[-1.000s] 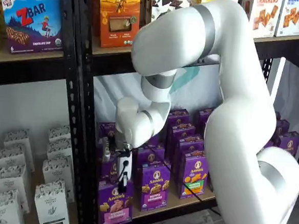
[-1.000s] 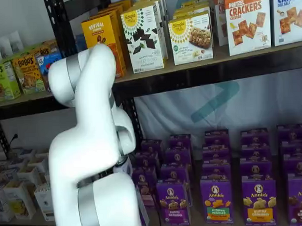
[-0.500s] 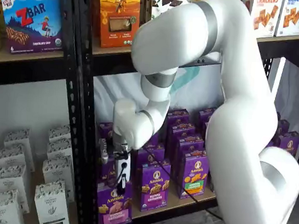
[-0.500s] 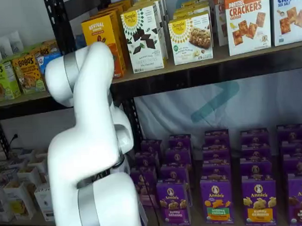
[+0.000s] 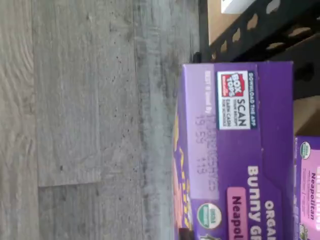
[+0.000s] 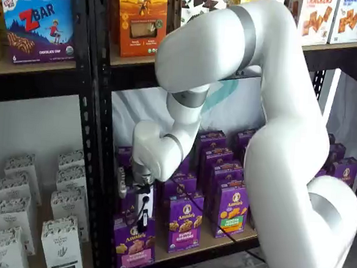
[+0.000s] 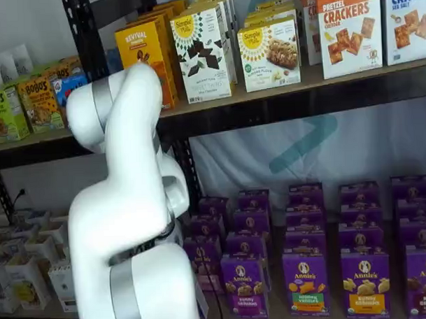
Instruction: Pick up the purple box with a pink patch in the middle, on the bottom shelf, the first box from the left
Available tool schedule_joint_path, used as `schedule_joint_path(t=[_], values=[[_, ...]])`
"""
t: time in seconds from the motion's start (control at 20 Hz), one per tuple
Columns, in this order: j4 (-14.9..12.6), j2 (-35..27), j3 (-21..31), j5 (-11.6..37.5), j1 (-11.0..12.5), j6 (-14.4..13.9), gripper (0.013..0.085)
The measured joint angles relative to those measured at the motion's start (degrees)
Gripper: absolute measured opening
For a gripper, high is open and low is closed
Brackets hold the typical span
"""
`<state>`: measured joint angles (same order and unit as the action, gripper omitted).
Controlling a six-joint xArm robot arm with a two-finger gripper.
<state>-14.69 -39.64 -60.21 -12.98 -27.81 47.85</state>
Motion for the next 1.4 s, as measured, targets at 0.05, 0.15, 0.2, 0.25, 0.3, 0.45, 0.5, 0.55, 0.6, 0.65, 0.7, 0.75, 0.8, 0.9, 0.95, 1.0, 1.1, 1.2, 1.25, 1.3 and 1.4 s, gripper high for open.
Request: schedule_joint_path(t=[0.05,0.15,0.2,0.25,0.3,0.45,0.5,0.55,0.6,0.65,0.7,0.75,0.8,0.9,0.95,1.0,1.1,1.2,1.25,1.3,1.4], values=[[0.8,-0.5,-0.5,0.1,0.1,0.8,0.0330],[1.1,-1.7,-1.6,0.6,0.7,1.6,0.0330],[2.1,-2.2,-2.3,0.1,0.8,2.8,0.0330],[2.8,-2.7,-3.2,-0.6,1.0,3.7,0.0330],[1.8,-3.5,-4.1,-0.7,1.5,3.2,0.0330],[-0.2,-5.2,-6.4,-1.5,2.6,2.4,0.0330],[0.0,-5.7,-7.2,-2.6,2.7,2.9,0.0330],[0.3,-6.1,-7.8,-3.3,2.9,3.4,0.0330],[1.1,-6.5,-8.5,-4.0,3.0,4.4,0.0330],[2.5,-6.9,-9.2,-5.1,3.1,5.9,0.0330],[4.0,-7.2,-9.7,-5.8,3.3,7.4,0.0330],[5.8,-7.6,-10.3,-6.5,3.4,9.3,0.0330],[7.7,-7.7,-10.7,-6.7,3.5,11.1,0.0330],[12.2,-8.0,-11.2,-6.4,3.7,15.4,0.0330],[13.2,-8.0,-11.4,-6.2,3.7,16.3,0.0330],[12.8,-8.1,-11.8,-6.4,3.8,16.1,0.0330],[11.0,-8.3,-12.1,-6.0,4.0,14.5,0.0330],[8.5,-8.4,-12.1,-5.5,4.2,12.5,0.0330],[8.0,-8.5,-12.0,-5.1,4.3,12.1,0.0330],[8.2,-8.5,-11.7,-4.4,4.4,12.3,0.0330],[11.1,-8.2,-11.3,-3.6,4.5,15.1,0.0330]])
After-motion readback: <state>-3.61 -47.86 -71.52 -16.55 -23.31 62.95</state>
